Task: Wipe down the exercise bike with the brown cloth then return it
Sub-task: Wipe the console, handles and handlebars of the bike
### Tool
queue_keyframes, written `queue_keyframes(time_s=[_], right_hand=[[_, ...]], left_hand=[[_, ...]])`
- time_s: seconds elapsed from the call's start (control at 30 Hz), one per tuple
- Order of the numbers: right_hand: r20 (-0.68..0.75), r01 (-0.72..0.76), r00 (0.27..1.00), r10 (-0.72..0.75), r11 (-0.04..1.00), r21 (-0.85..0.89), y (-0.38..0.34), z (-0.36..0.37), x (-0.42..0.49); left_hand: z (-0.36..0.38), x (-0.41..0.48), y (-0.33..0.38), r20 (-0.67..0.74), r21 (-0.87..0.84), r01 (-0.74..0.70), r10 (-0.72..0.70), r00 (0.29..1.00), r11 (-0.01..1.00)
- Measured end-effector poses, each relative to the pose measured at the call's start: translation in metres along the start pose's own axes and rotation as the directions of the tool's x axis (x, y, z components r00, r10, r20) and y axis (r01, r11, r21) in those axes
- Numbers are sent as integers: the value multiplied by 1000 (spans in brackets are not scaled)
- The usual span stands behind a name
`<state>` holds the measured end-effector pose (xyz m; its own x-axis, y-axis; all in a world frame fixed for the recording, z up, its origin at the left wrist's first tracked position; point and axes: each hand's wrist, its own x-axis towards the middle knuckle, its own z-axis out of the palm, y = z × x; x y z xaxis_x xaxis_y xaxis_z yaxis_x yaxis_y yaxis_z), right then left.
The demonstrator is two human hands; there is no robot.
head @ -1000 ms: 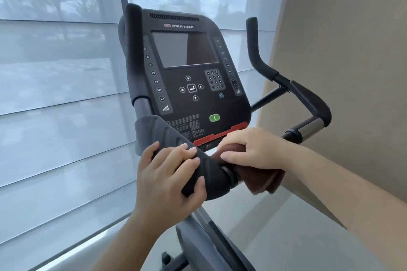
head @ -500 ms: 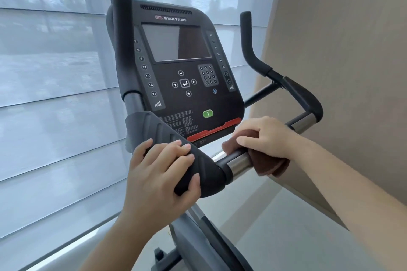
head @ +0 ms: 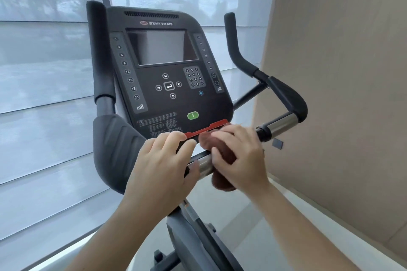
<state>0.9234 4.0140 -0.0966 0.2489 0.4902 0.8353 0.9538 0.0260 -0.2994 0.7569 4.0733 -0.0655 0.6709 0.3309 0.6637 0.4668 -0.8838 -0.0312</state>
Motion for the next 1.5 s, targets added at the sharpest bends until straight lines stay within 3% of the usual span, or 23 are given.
queue_keyframes(time_s=[0.13, 0.3, 0.47, 0.53, 0.6, 0.7, 0.77, 0.87, 0.97, 1.07, 1.17, 1.27, 1.37, 1.43, 1.5], right_hand=[[-18, 203, 979, -204, 978, -40, 30, -8, 1], [-123, -78, 990, 73, 996, -40, 101, -46, 23], [-34, -202, 979, 199, 975, -92, 140, -43, 37], [-84, -143, 987, 138, 988, -61, 129, -29, 28], [-92, 6, 996, -9, 999, -36, 111, -17, 17], [12, 167, 986, -167, 985, -38, 119, -25, 23], [33, 49, 998, -47, 997, -52, 139, -40, 36], [-57, -111, 992, 109, 993, -40, 140, -39, 34], [-107, 75, 992, -74, 997, 6, 107, -15, 15], [1, 229, 973, -229, 973, 33, 121, -23, 25], [19, 55, 998, -55, 998, 22, 161, -46, 43], [-83, -67, 994, 67, 998, 4, 181, -47, 41], [-180, 34, 983, -29, 999, 29, 171, -27, 25], [-174, 177, 970, -169, 984, 28, 172, -23, 20], [-172, 199, 965, -199, 980, -19, 190, -30, 28]], left_hand=[[9, 16, 25, -9, -58, 72, -73, 997, 996], [37, 43, 63, 39, -122, 76, -71, 997, 990], [72, 71, 82, 106, -42, 81, -76, 991, 996], [76, 74, 82, 105, -48, 112, -106, 989, 993], [77, 74, 82, 83, -96, 136, -128, 988, 986], [75, 71, 81, 84, -122, 156, -146, 986, 980], [72, 69, 80, 102, -124, 160, -148, 984, 979], [70, 67, 81, 103, -127, 168, -155, 982, 978], [71, 69, 82, 62, -142, 156, -148, 987, 978], [71, 71, 83, 52, -112, 124, -119, 992, 986], [73, 77, 87, 71, -77, 90, -85, 994, 993], [80, 91, 97, 74, -59, 42, -38, 997, 997], [93, 101, 104, 83, -39, -4, 7, 997, 999], [99, 102, 103, 98, -26, -8, 10, 995, 1000], [101, 101, 103, 112, -63, 6, 1, 994, 998]])
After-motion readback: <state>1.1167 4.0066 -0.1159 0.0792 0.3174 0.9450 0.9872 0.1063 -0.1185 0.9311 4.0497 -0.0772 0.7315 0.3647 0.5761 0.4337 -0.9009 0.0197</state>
